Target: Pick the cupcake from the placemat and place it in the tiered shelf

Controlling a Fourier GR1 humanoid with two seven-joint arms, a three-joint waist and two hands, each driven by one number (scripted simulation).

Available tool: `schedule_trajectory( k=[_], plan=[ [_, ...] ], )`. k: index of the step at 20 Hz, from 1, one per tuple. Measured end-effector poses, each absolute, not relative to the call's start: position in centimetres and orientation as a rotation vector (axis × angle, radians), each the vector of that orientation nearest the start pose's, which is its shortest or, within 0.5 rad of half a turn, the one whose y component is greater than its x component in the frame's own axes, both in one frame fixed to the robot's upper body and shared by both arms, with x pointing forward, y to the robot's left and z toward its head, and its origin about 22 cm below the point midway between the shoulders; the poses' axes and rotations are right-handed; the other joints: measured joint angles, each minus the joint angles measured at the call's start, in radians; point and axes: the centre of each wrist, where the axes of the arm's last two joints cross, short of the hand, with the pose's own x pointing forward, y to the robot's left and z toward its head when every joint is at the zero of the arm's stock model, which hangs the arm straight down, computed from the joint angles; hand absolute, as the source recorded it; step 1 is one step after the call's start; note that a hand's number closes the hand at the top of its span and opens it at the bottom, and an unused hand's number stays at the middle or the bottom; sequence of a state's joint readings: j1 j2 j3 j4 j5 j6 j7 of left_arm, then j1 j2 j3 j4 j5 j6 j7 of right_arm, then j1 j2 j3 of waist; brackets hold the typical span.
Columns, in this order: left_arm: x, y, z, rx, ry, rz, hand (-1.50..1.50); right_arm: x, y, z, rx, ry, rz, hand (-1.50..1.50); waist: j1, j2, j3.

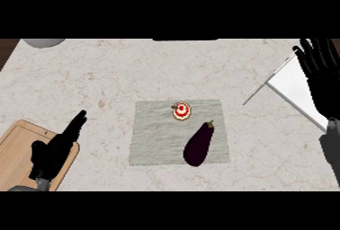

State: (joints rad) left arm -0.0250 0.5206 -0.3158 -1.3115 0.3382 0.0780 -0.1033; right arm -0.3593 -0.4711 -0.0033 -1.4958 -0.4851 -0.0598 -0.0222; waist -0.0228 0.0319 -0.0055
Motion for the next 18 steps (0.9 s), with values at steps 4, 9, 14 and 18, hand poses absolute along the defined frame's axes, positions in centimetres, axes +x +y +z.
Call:
schedule_trajectory(
  k=[4,9,14,18],
  plan=[
    [25.4,29.7,0.0,0.068,-1.424,-0.233,0.0,33.0,-28.5,12.9,-0.048,-1.868,0.075,1.5,0.02,-0.023,0.007],
    [28.6,28.6,3.8,0.08,-1.518,-0.138,0.0,34.4,-26.6,12.7,-0.294,-1.832,0.058,-1.5,0.037,-0.037,-0.005],
    [29.7,27.2,5.7,0.072,-1.53,-0.091,0.0,35.3,-22.9,11.5,-0.141,-1.861,-0.049,-1.5,0.035,-0.045,-0.005],
    [29.7,27.4,6.0,0.079,-1.531,-0.065,0.0,34.8,-21.3,12.4,-0.061,-1.856,0.07,-1.5,0.025,-0.043,0.0]
  ],
)
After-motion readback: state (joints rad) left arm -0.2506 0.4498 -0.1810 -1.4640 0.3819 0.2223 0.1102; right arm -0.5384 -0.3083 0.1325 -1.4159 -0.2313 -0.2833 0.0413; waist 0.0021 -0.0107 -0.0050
